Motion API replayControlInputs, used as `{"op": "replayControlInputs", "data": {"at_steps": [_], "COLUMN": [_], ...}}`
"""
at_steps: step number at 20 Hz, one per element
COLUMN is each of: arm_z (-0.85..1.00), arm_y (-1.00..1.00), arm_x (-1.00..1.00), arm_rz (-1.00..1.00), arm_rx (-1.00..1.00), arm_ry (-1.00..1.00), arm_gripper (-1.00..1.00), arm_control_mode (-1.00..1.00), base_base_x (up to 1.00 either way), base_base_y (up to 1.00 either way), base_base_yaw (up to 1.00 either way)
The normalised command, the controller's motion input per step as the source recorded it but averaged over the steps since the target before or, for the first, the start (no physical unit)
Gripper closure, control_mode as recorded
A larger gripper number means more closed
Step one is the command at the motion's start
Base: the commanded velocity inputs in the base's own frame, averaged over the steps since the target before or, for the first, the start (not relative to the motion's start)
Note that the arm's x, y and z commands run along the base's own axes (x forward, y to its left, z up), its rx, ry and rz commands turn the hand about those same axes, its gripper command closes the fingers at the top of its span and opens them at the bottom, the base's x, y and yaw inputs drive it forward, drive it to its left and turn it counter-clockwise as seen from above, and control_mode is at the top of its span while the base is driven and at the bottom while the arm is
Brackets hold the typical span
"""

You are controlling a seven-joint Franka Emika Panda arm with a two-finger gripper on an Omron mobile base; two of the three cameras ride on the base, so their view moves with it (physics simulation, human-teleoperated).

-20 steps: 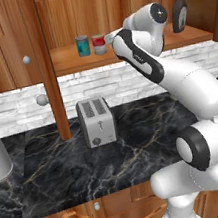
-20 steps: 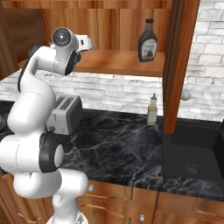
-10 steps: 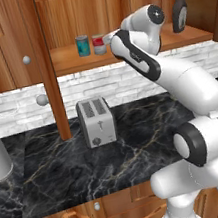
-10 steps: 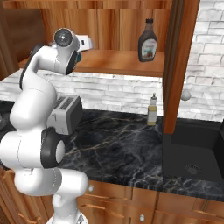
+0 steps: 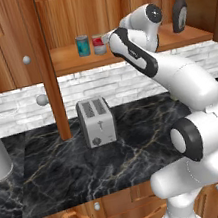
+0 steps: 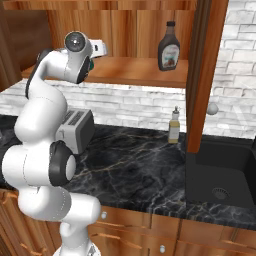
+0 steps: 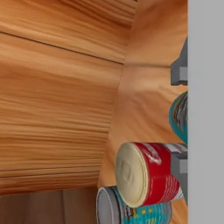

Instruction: Pick the cans from the counter and place them in their designated side in the cabinet.

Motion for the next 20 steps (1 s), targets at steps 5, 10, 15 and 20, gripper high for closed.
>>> {"op": "replayControlInputs", "data": {"at_steps": [5, 10, 15, 20], "arm_z": [-0.23, -0.25, -0.29, -0.33], "arm_y": [0.00, 0.04, 0.01, 0.02], "arm_x": [0.10, 0.10, 0.12, 0.12], "arm_rz": [0.00, 0.00, 0.00, 0.01], "arm_rx": [0.00, 0.00, 0.00, 0.00], "arm_ry": [0.02, 0.03, 0.02, 0.00], "arm_gripper": [1.00, 1.00, 1.00, 1.00], "arm_control_mode": [-1.00, -1.00, -1.00, -1.00], "base_base_x": [0.00, 0.00, 0.00, 0.00], "base_base_y": [0.00, 0.00, 0.00, 0.00], "base_base_yaw": [0.00, 0.00, 0.00, 0.00]}}
